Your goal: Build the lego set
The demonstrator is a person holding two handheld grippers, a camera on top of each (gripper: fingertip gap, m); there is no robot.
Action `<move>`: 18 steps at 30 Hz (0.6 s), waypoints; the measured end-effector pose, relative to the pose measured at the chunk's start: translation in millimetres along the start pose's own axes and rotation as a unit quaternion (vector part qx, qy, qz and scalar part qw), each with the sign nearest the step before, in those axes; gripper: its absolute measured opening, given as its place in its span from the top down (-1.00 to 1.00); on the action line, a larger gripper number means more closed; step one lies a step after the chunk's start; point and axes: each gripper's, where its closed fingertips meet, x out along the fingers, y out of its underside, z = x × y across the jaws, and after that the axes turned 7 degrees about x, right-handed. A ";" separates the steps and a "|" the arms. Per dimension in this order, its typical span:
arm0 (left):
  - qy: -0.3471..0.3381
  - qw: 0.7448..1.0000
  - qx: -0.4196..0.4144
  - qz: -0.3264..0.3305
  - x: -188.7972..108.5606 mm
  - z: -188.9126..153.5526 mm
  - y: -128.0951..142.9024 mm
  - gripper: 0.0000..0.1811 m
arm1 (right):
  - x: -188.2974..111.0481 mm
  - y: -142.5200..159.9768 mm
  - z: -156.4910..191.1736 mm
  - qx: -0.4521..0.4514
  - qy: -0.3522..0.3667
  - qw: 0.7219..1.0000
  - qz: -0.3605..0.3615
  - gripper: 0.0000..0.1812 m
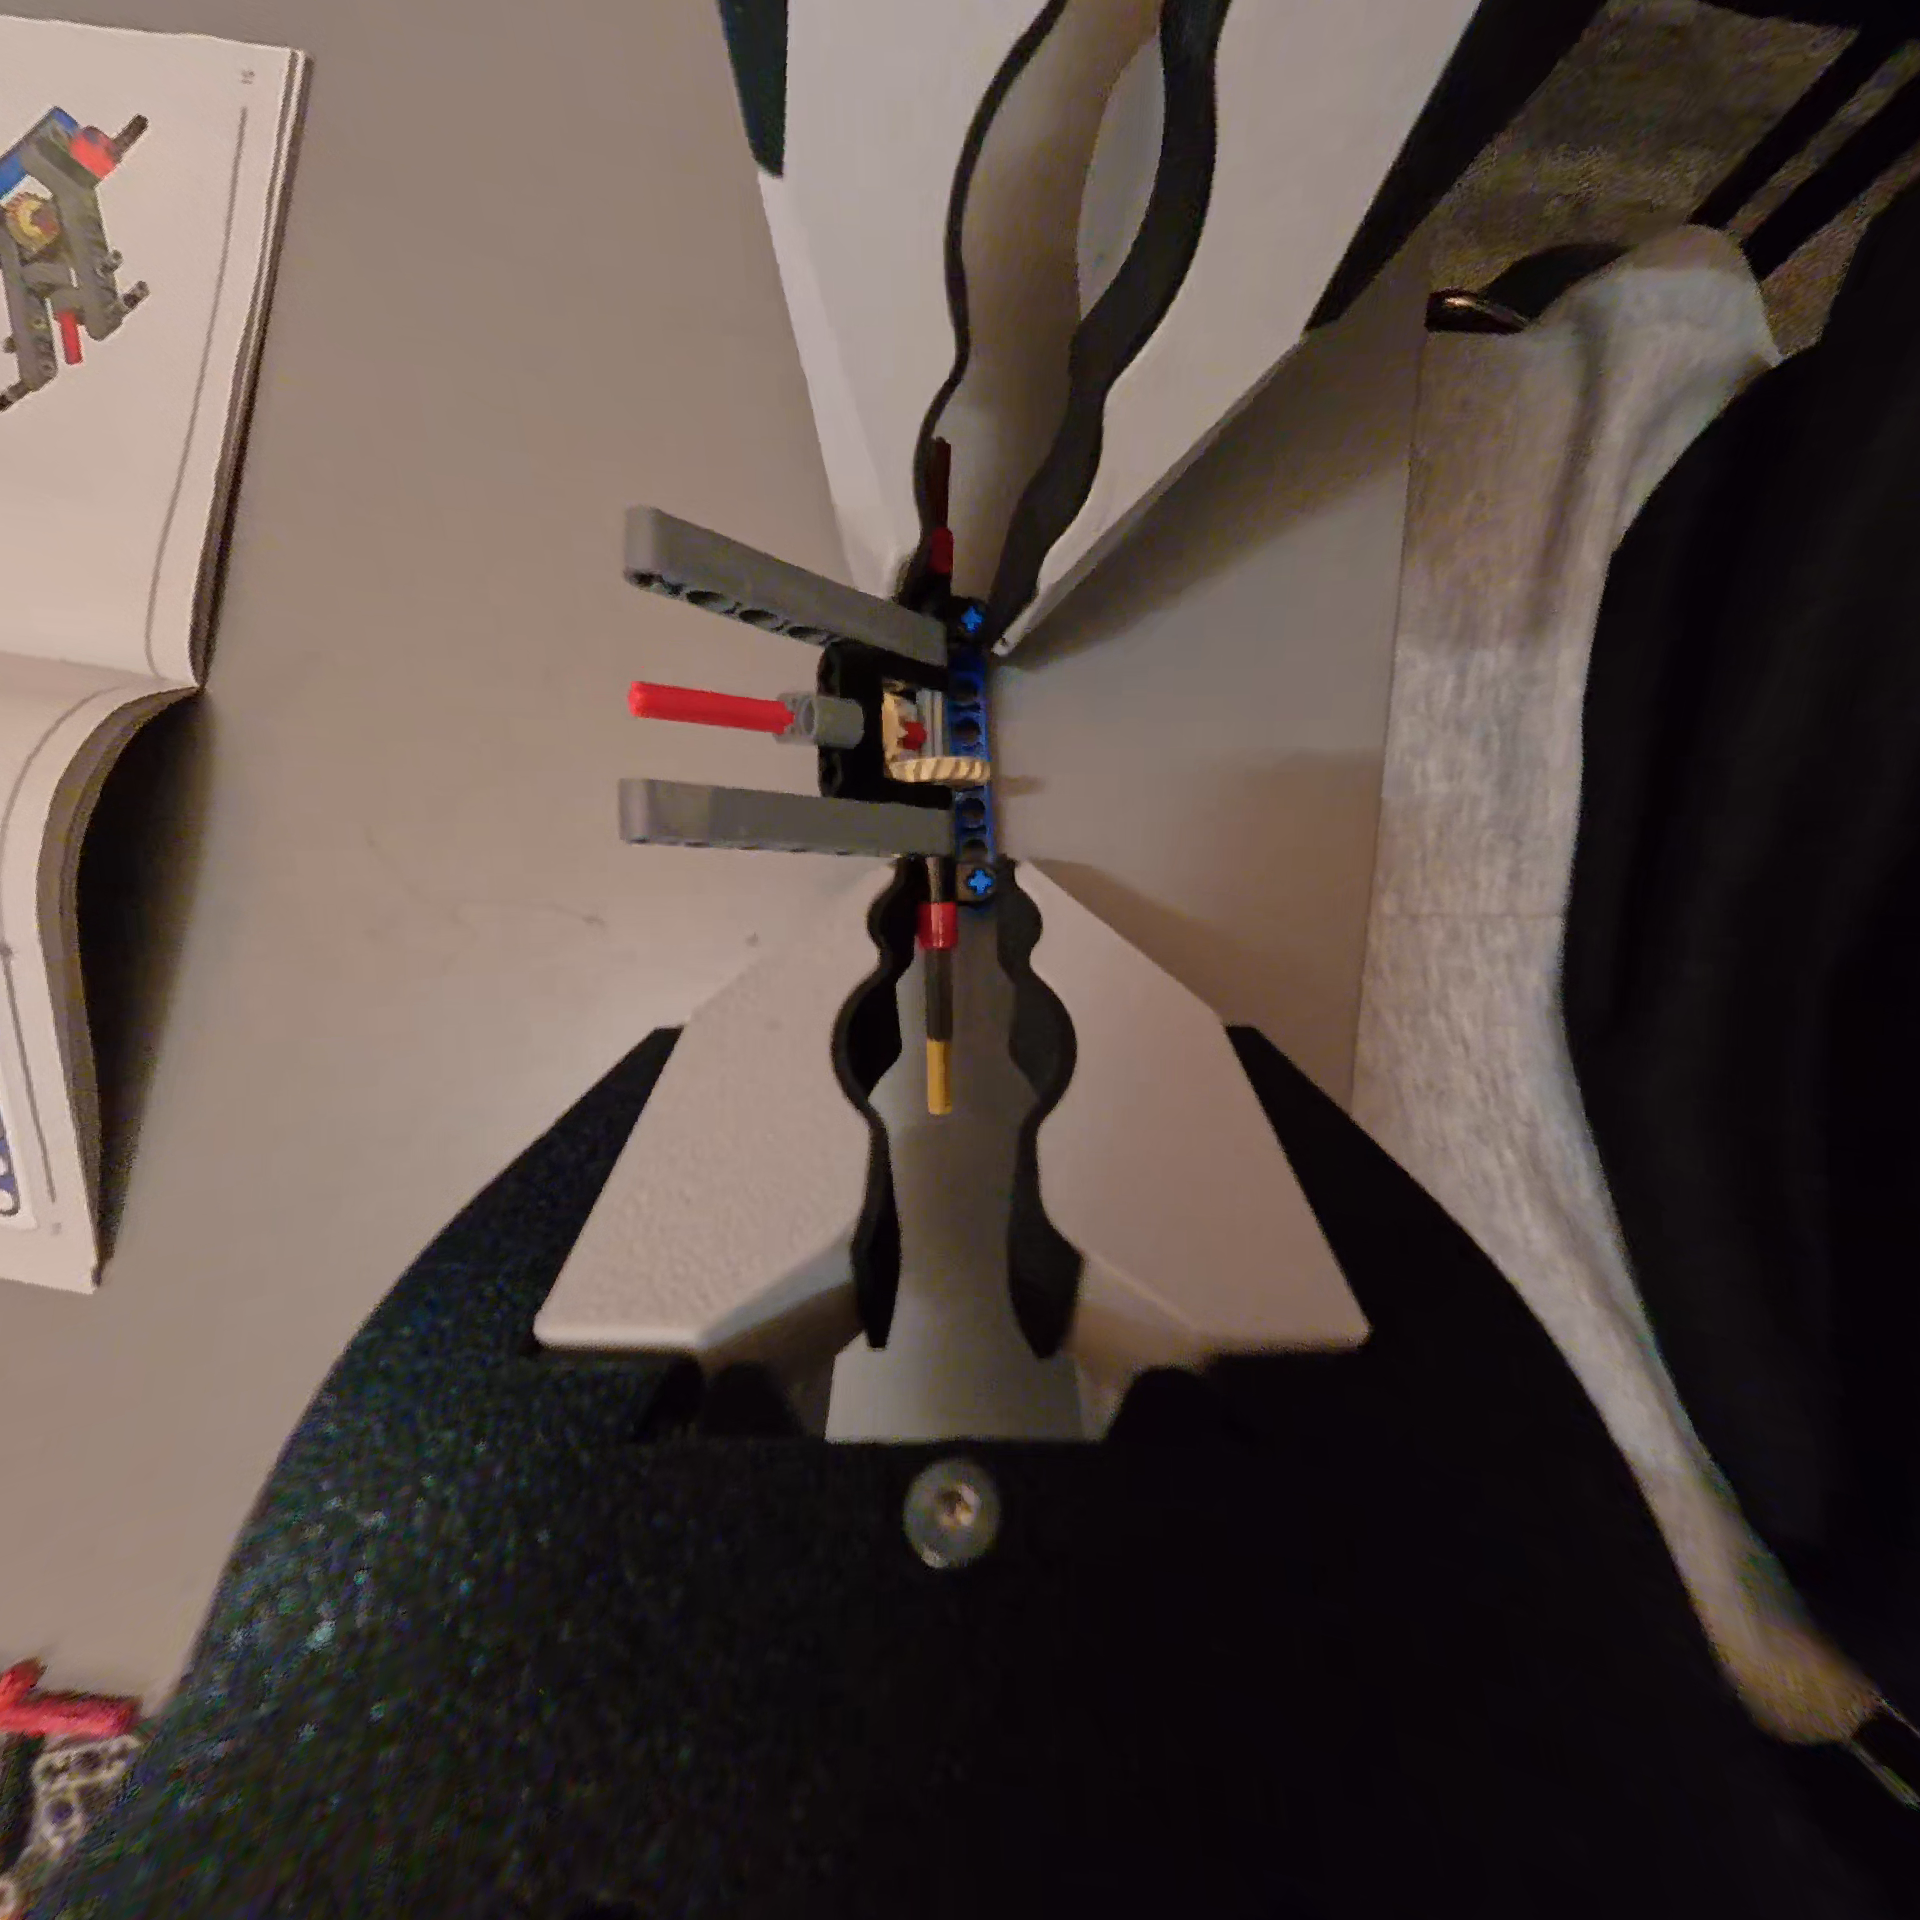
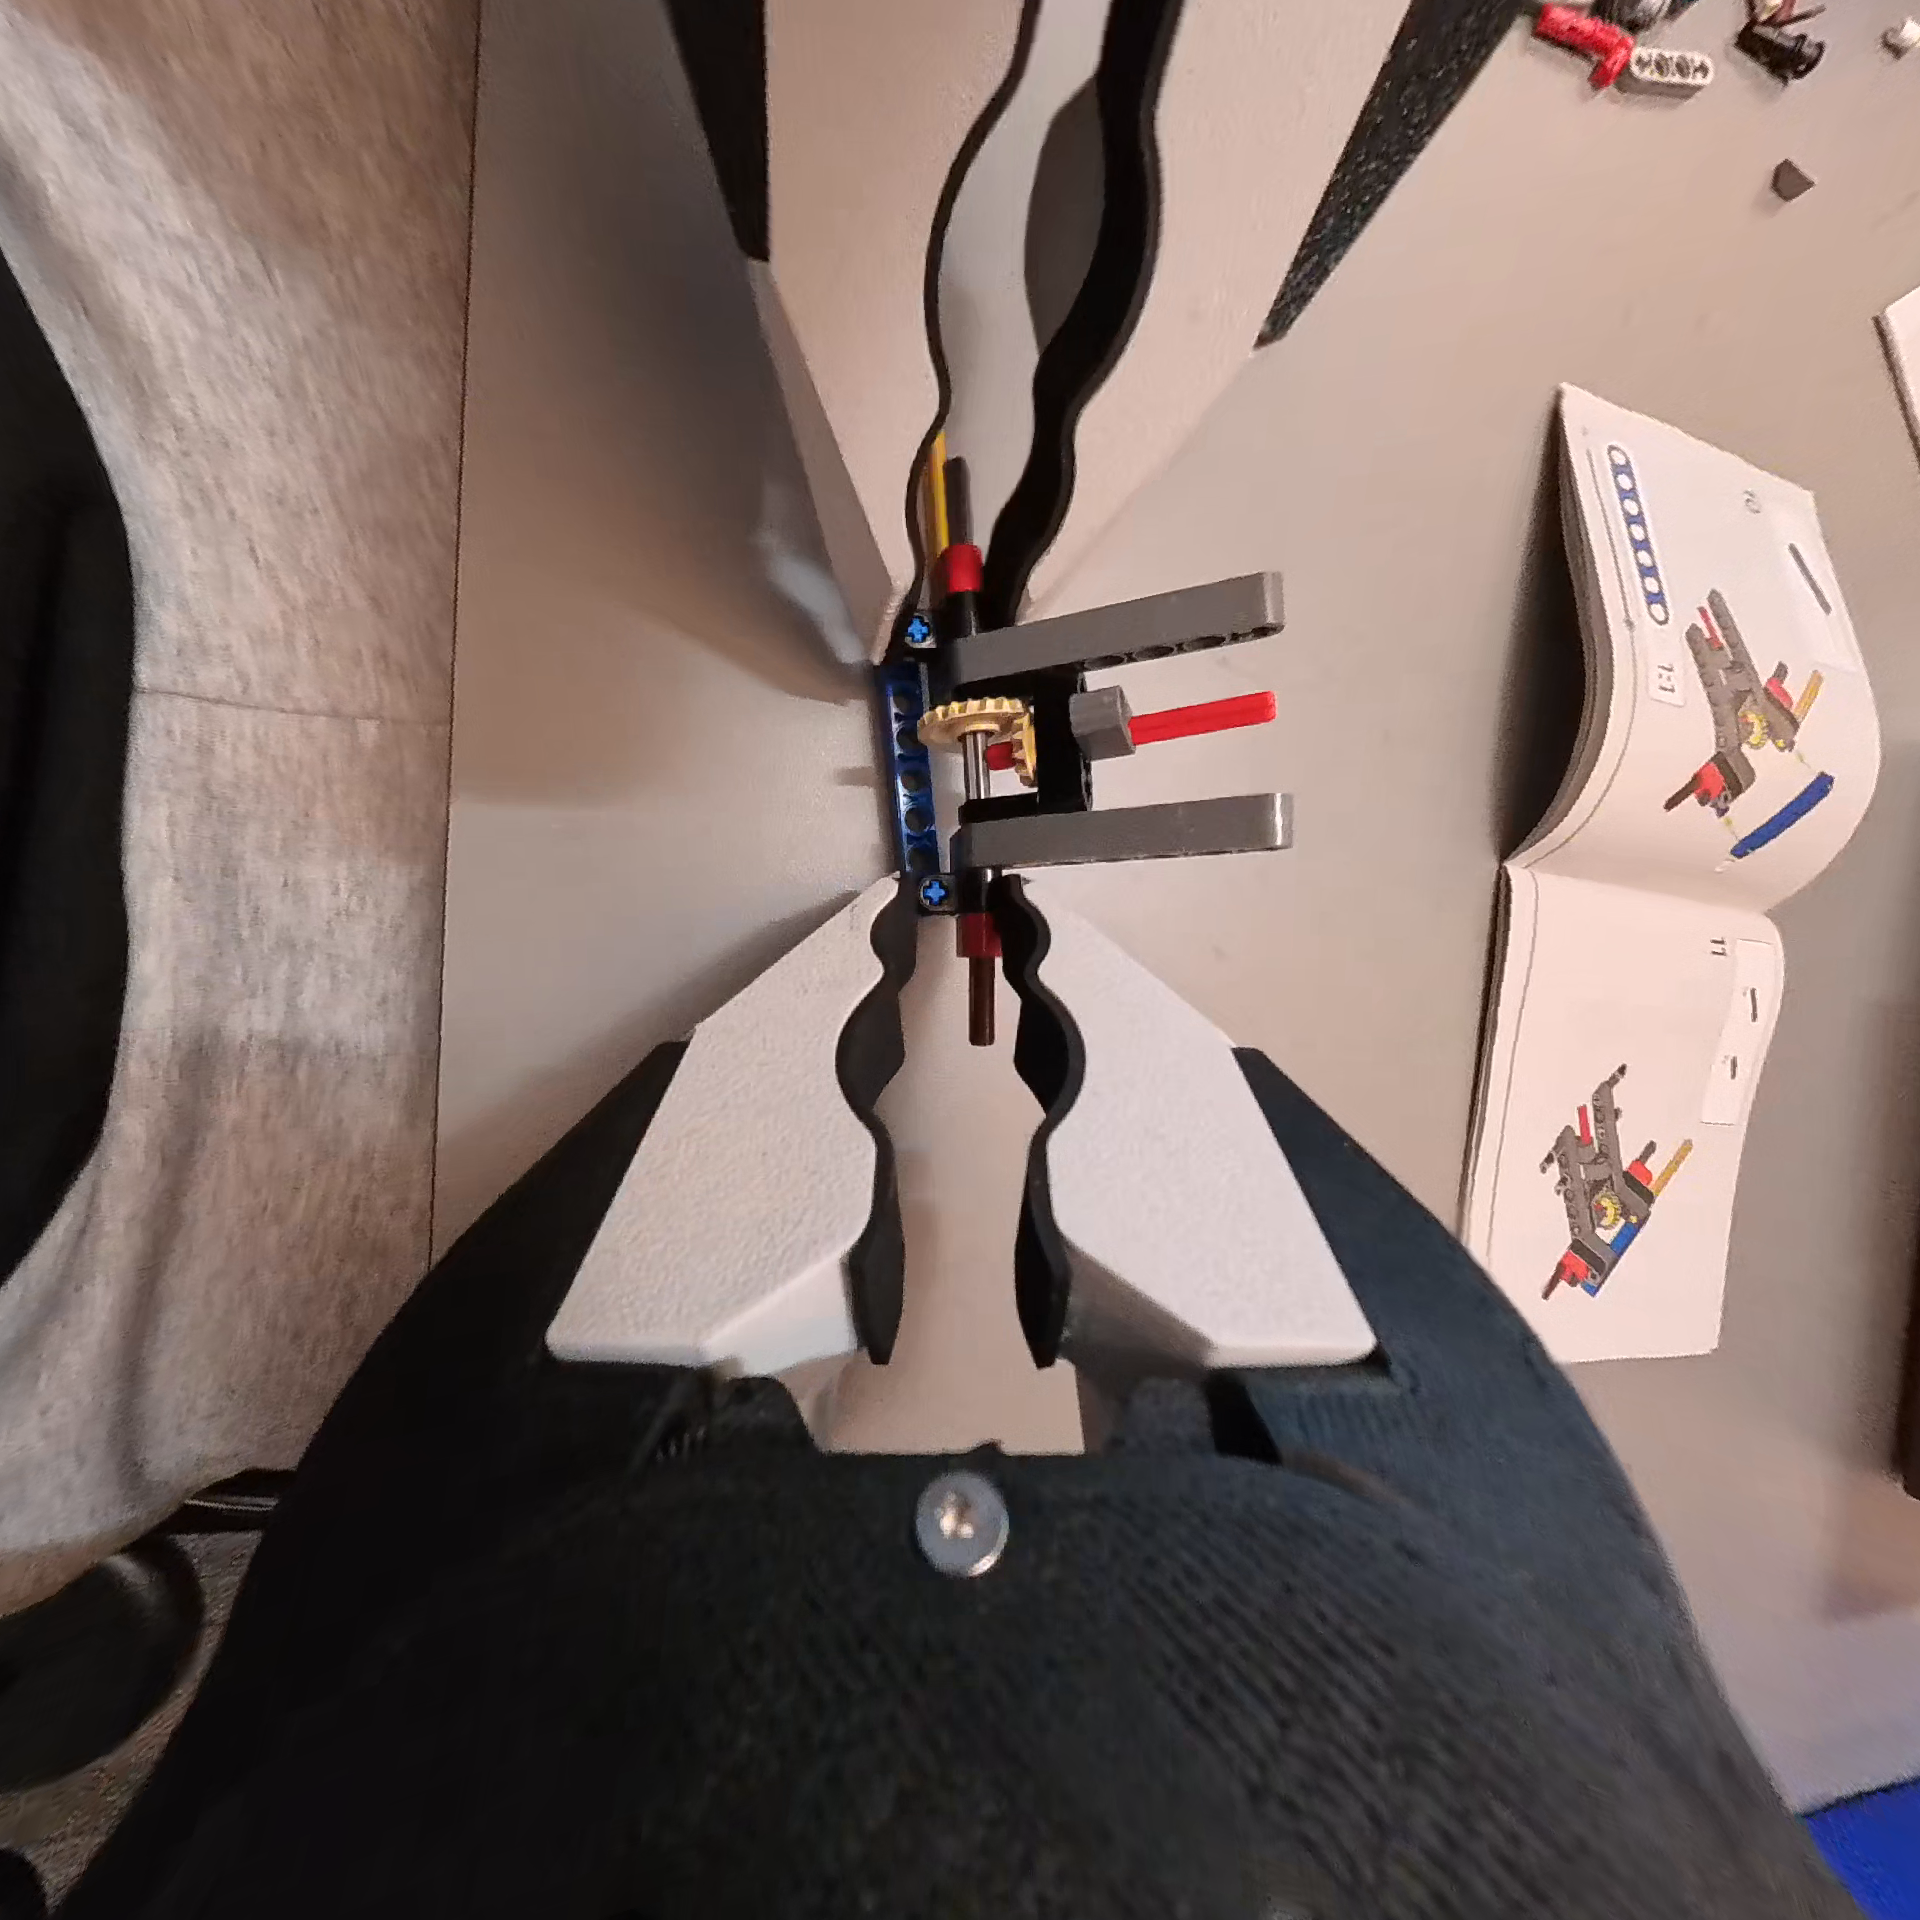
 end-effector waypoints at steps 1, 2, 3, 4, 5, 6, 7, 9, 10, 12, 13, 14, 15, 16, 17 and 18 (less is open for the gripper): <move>-0.005 1.000 0.000 0.009 0.1 0.1 0.1 0.86 | 0.1 0.1 0.1 0.004 -0.007 1.000 -0.002 0.84; -0.009 1.000 -0.004 0.017 0.1 0.1 0.2 0.85 | 0.3 0.1 0.1 0.005 -0.012 1.000 -0.002 0.84; -0.013 1.000 -0.009 0.025 0.0 0.0 0.3 0.85 | 0.4 0.1 0.2 0.003 -0.015 1.000 -0.001 0.84; -0.018 0.999 -0.011 0.030 0.1 0.0 0.3 0.86 | 0.6 0.2 0.3 0.005 -0.021 1.000 0.000 0.84; -0.022 0.999 -0.014 0.035 0.2 0.1 0.4 0.86 | 0.8 0.2 0.4 0.010 -0.030 0.999 -0.001 0.84; -0.025 0.999 -0.022 0.039 0.1 0.0 0.4 0.86 | 1.0 0.2 0.5 0.014 -0.042 0.999 -0.003 0.84; -0.028 0.998 -0.028 0.043 0.2 0.1 0.5 0.86 | 1.3 0.1 0.4 0.020 -0.058 0.998 -0.007 0.84; -0.034 0.998 -0.030 0.053 0.2 0.1 0.6 0.86 | 1.7 0.1 0.6 0.026 -0.083 0.996 -0.013 0.84; -0.036 0.997 -0.030 0.058 0.2 0.1 0.6 0.86 | 1.8 0.1 0.7 0.030 -0.094 0.995 -0.017 0.84; -0.033 0.996 -0.027 0.076 3.7 -1.8 3.9 0.83 | 8.3 6.4 3.5 0.037 -0.114 0.993 -0.004 0.84; -0.032 0.996 -0.028 0.083 6.2 -2.6 6.0 0.85 | 8.4 3.5 4.2 0.042 -0.122 0.991 -0.015 0.85; -0.035 0.996 -0.030 0.077 6.0 -2.1 4.7 0.85 | 7.9 3.7 4.2 0.034 -0.118 0.992 -0.013 0.85; -0.037 0.996 -0.031 0.075 5.7 -2.6 4.9 0.85 | 7.4 3.7 4.9 0.025 -0.110 0.994 -0.007 0.85; -0.037 0.996 -0.028 0.074 5.2 -3.2 5.3 0.85 | 7.6 2.9 6.0 0.026 -0.108 0.994 -0.005 0.85; -0.036 0.996 -0.026 0.074 4.8 -3.5 5.8 0.85 | 7.8 2.0 6.3 0.029 -0.110 0.993 -0.010 0.85; -0.033 0.997 -0.029 0.071 4.6 -2.9 6.3 0.85 | 8.2 1.2 6.1 0.036 -0.115 0.993 -0.018 0.85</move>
